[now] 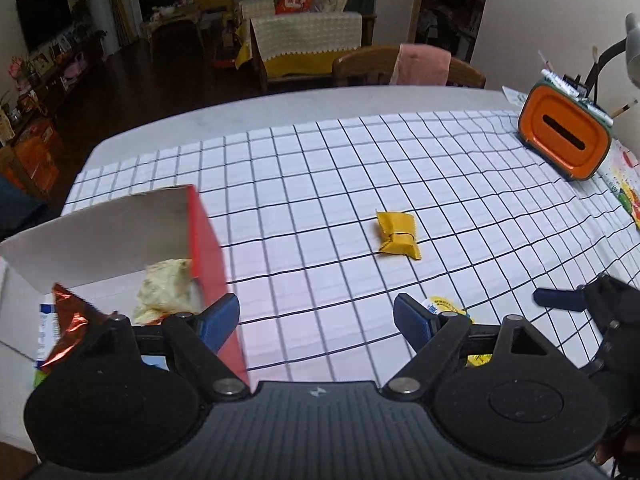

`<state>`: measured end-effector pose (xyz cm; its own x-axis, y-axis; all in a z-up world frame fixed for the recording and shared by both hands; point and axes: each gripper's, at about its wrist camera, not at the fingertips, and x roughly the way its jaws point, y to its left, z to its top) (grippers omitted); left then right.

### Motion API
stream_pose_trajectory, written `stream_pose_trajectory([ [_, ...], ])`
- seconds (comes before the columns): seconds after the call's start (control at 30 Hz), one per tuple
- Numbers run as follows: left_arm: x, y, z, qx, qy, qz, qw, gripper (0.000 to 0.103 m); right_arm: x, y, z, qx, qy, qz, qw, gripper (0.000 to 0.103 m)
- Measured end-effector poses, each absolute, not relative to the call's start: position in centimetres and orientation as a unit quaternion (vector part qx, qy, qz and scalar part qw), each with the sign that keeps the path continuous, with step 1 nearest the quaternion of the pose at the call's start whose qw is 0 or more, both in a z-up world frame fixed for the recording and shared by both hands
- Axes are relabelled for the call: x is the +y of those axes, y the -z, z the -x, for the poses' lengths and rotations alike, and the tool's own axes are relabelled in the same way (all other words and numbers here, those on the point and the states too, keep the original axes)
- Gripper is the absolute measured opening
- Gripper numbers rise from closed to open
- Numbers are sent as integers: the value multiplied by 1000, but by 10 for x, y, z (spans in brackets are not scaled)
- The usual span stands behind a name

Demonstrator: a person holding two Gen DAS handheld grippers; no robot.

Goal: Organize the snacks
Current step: 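Withdraw both open grippers from the box toward the yellow candy and lollipop, then grasp the Minion lollipop with the right gripper while the left grasps the yellow candy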

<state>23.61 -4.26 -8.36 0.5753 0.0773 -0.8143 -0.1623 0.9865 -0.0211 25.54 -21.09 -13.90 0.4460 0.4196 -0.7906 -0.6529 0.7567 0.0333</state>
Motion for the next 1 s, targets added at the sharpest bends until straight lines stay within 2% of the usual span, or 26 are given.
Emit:
stream_pose_trajectory([
  [0.17, -59, 98, -265, 484, -66, 38, 872, 84, -206, 163, -266, 433, -340, 157, 820, 98],
  [0.47, -74, 129, -311, 528, -78, 5, 846, 85, -199, 184, -278, 443, -378, 183, 792, 81],
  [0.87, -92, 153, -360, 552, -54, -18, 832, 85, -202, 190, -282, 433, -390, 196, 789, 53],
  [1.0, -97, 162, -372, 559, -57, -23, 827, 85, -208, 189, -284, 436, -390, 184, 790, 52],
])
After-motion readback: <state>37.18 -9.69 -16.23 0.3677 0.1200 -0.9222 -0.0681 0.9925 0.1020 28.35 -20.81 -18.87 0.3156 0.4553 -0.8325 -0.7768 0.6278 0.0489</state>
